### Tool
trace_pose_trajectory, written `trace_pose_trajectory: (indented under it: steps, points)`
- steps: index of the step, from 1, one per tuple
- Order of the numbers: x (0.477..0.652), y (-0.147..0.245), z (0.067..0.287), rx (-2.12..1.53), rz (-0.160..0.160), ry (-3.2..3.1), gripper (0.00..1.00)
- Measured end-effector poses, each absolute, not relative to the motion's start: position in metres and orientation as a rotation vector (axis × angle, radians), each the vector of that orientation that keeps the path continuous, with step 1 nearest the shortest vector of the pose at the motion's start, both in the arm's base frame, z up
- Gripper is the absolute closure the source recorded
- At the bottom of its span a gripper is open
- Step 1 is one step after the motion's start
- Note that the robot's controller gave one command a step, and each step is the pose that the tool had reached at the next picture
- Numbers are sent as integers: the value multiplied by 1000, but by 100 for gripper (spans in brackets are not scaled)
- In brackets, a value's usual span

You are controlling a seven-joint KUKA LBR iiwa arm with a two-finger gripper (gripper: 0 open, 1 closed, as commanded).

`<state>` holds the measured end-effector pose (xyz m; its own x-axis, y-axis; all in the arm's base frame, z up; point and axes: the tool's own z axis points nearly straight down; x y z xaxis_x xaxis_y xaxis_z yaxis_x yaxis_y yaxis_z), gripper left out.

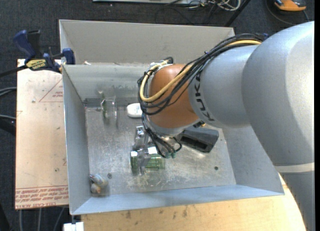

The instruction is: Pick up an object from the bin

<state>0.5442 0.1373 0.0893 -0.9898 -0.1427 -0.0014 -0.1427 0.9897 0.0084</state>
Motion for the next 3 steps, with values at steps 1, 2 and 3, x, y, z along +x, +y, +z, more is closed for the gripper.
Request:
trace_pose_trajectory:
  steps: [1,2,3]
  points:
    - [544,137,89,-225,13,3133,100]
    - [544,137,89,-225,14,3133,100]
    - [544,137,89,-225,14,3133,100]
